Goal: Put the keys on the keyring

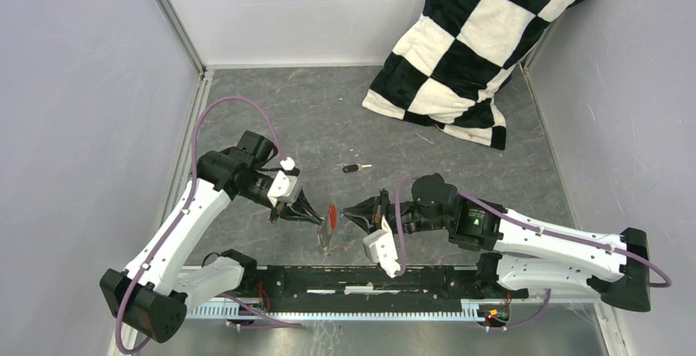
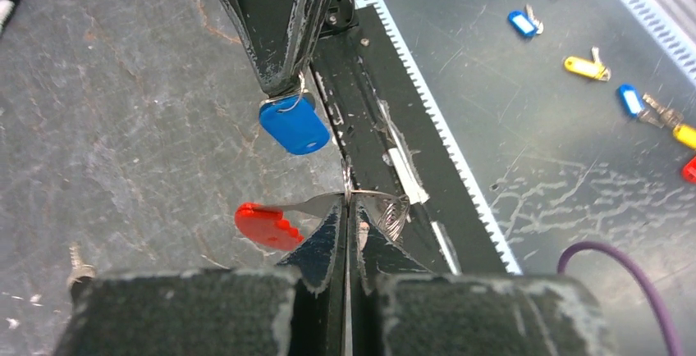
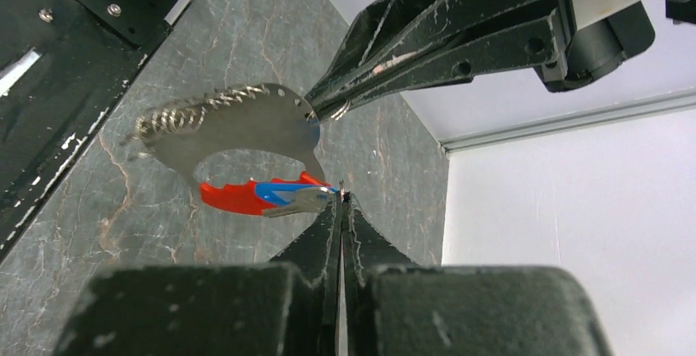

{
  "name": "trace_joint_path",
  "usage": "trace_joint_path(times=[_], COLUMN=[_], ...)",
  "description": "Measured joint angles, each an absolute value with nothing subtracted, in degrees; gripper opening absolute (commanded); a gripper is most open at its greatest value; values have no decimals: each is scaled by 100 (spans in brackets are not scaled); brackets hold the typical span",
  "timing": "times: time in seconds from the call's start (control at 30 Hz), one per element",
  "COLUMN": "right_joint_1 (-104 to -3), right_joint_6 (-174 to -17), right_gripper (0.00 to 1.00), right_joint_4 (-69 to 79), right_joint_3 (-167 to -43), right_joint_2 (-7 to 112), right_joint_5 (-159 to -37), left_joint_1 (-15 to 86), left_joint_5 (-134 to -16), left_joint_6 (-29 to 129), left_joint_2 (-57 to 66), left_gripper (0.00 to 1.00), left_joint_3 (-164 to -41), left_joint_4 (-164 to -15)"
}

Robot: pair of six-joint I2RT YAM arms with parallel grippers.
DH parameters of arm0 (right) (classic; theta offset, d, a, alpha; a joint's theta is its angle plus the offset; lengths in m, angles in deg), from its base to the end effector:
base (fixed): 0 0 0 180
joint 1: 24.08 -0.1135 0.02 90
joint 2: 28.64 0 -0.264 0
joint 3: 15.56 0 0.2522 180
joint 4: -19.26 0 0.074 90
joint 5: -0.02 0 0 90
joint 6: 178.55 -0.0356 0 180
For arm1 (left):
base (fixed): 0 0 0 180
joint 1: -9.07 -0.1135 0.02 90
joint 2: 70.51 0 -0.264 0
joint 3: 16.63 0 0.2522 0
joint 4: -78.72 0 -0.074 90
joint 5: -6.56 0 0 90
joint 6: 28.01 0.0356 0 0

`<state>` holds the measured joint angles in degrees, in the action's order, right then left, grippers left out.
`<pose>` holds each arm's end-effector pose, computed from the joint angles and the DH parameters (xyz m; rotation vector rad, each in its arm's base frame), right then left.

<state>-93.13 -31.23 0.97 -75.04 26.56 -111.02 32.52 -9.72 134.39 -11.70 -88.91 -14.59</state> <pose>0.0685 0.2146 0.3231 -1.7296 0.5808 0.4777 0.1266 -0.0922 0.3177 1.6721 1.2044 -1.2725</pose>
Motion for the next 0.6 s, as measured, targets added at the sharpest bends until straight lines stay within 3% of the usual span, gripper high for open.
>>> trace_joint_path(times=[0.6], right_joint_1=[-9694], right_joint_6=[-3128], right_gripper=[0], right_joint_4=[-642], right_joint_3=[-8160], right_joint_2=[3047], right_joint_5=[-10678], left_joint_1=[3610], left_joint_5=[-1569], left_joint_6=[15070], left_joint_2=[-491], left_gripper=[2], left_joint_3=[-9551], left_joint_4=[-467])
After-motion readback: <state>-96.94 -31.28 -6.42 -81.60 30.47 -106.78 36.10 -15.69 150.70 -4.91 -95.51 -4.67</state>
